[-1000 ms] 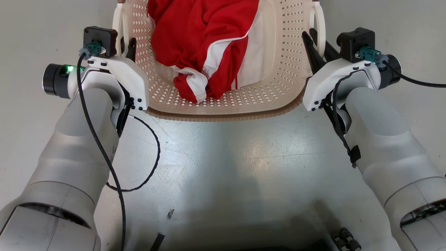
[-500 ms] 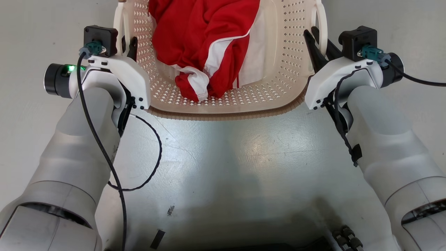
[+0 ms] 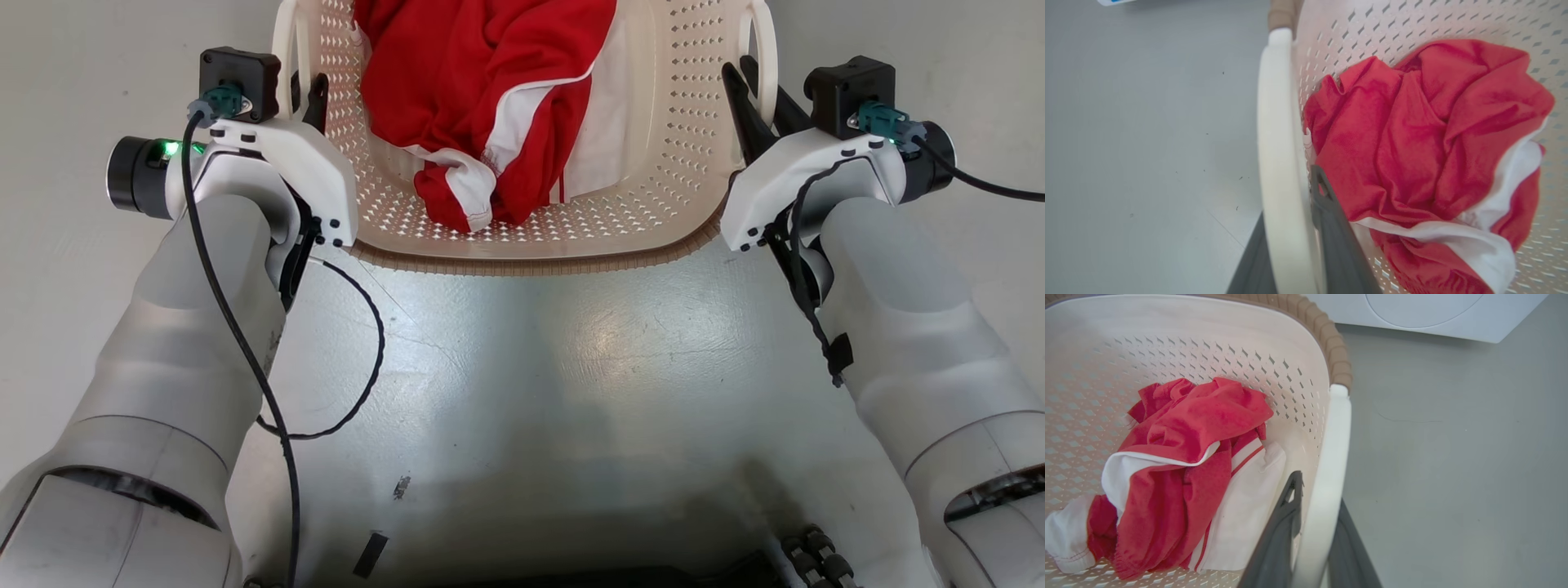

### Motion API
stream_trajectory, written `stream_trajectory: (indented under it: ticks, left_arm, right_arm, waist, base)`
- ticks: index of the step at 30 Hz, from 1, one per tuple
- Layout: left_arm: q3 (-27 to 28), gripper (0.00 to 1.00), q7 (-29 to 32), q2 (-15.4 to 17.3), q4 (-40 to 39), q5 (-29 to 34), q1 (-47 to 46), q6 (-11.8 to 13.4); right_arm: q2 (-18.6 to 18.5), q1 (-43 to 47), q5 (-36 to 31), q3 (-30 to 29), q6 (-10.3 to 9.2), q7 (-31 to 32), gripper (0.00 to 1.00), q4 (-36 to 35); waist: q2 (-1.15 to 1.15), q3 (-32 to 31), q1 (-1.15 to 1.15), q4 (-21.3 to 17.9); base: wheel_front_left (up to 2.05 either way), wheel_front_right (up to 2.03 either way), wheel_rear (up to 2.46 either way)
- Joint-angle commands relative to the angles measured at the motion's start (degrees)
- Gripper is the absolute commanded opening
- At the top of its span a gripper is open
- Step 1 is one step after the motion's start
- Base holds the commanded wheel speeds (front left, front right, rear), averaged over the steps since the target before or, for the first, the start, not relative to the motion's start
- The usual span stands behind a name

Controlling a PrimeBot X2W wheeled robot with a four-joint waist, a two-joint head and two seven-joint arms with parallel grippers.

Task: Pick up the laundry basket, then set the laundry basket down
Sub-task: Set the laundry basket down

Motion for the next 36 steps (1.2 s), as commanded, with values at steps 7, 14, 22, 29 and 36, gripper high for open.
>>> stream_trajectory:
  ticks: [7, 14, 22, 29, 36]
  left_arm:
    - [-0.06, 0.0, -0.42, 2.05, -0.22, 0.11, 0.46, 0.17]
    - [-0.15, 0.0, -0.42, 1.83, -0.28, -0.15, 0.52, 0.23]
    - [0.28, 1.0, 1.78, 1.36, 0.27, -1.63, 1.78, 1.4]
    - [0.22, 1.0, 2.66, 1.32, 0.46, -2.31, 2.63, 1.96]
    - [0.08, 1.0, 2.43, 1.8, 0.55, -2.71, 3.04, 2.63]
  right_arm:
    - [0.7, 1.47, -1.25, 0.25, 0.35, -0.57, 0.0, -0.25]
    - [0.7, 1.54, -1.58, -0.29, 0.35, -0.57, 0.0, -0.16]
    - [0.7, 1.7, -3.98, -3.18, 0.35, -0.57, 1.0, 0.02]
    - [0.7, 2.51, -5.56, -4.7, 0.35, -0.57, 1.0, -0.88]
    - [0.7, 3.5, -6.44, -6.38, 0.35, -0.57, 1.0, -3.14]
  waist:
    - [0.0, 0.31, 0.0, -0.08]
    - [0.0, 0.49, 0.0, 0.04]
    - [0.0, -0.19, 0.0, 0.1]
    - [0.0, -1.61, 0.0, 0.14]
    - [0.0, -3.05, 0.0, -0.11]
  base:
    - [0.0, 0.0, 0.0]
    - [0.0, 0.0, 0.0]
    - [0.0, 0.0, 0.0]
    - [0.0, 0.0, 0.0]
    - [0.0, 0.0, 0.0]
